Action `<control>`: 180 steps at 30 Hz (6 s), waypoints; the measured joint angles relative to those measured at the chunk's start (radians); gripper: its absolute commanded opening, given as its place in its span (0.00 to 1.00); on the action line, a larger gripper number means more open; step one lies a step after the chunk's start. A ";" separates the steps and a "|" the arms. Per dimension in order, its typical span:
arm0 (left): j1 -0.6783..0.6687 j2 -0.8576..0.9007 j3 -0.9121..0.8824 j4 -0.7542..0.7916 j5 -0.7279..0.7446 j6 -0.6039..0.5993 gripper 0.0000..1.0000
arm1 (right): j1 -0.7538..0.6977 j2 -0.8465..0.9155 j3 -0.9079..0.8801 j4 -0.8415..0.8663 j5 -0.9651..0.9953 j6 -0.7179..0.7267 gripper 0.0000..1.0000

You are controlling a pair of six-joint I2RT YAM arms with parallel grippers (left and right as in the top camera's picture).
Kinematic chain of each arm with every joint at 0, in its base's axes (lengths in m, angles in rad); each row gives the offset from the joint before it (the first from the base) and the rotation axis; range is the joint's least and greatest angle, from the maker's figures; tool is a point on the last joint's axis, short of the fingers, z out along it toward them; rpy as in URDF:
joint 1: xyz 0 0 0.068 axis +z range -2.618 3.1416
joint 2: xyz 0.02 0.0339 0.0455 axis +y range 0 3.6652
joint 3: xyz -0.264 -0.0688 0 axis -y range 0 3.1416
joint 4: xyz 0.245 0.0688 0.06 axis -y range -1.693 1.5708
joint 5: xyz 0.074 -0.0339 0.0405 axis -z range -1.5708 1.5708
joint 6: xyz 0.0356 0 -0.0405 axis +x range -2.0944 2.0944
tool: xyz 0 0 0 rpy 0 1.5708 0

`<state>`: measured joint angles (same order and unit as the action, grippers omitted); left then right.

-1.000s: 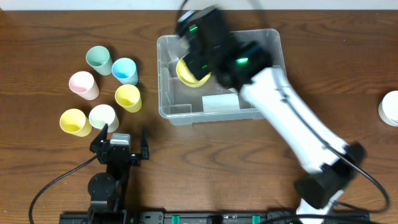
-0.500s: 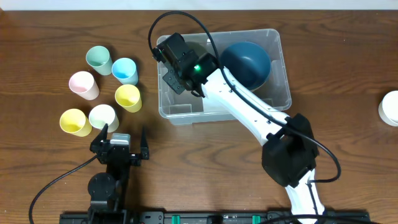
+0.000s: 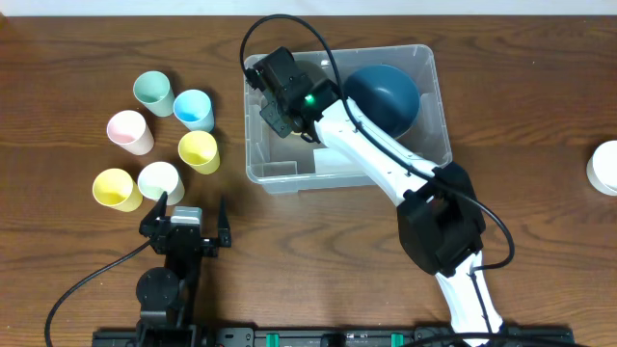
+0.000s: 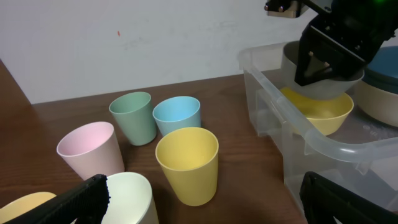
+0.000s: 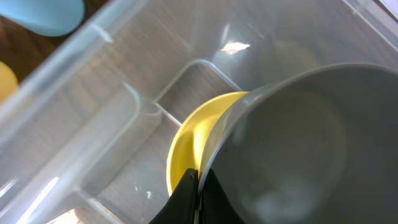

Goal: Pack container
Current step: 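Carry the white bowl into the bin and set it in the yellow bowl, then move the right gripper to the second white bowl and grasp its rim, then carry the second white bowl into the bin and stack it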

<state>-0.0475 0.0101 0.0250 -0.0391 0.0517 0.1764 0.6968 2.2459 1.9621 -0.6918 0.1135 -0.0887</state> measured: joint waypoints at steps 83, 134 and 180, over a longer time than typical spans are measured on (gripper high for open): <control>0.000 0.000 0.000 0.000 0.000 0.000 0.98 | -1.349 -0.472 -0.323 -0.353 -0.116 0.247 0.86; 0.000 0.000 0.000 0.000 0.000 0.000 0.98 | -1.417 -0.109 -0.327 -0.192 -0.211 0.044 0.01; 0.000 0.000 0.000 0.000 0.000 0.000 0.98 | -0.330 -0.476 0.165 -0.420 -0.360 0.045 0.01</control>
<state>-0.0475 0.0101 0.0250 -0.0391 0.0517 0.1764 0.3664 1.7699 2.1269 -1.1114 -0.2470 -0.0441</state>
